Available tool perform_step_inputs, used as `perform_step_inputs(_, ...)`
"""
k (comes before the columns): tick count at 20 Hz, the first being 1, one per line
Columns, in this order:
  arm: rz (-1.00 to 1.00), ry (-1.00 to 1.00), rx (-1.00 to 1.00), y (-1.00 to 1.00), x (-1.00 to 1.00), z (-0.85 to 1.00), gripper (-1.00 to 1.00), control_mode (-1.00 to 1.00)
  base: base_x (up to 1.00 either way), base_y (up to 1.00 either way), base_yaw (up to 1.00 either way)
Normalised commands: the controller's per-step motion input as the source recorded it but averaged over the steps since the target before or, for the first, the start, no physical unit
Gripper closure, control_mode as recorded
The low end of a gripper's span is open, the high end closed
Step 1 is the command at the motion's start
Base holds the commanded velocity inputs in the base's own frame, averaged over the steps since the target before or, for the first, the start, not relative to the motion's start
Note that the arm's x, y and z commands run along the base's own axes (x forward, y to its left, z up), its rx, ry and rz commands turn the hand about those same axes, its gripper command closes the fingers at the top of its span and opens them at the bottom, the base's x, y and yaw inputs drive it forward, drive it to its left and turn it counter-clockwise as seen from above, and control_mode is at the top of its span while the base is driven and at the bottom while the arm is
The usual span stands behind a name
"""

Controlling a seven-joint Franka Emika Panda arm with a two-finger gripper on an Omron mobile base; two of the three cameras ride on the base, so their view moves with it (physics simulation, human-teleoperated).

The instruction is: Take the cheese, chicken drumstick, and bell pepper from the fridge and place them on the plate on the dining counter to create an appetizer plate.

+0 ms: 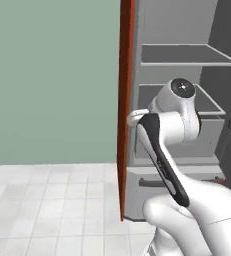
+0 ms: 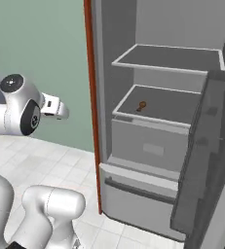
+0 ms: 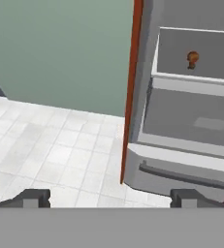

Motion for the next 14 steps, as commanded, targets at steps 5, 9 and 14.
perform_step_inputs(5,0.0,0.0,0.0,0.0,0.0,0.0,-1.0,1.0,0.11,-0.85,-0.27)
perform_step_inputs(9,0.0,0.0,0.0,0.0,0.0,0.0,-1.0,1.0,0.21,-0.32,-0.1)
perform_step_inputs(14,0.0,0.0,0.0,0.0,0.0,0.0,-1.0,1.0,0.2,0.22,-0.28)
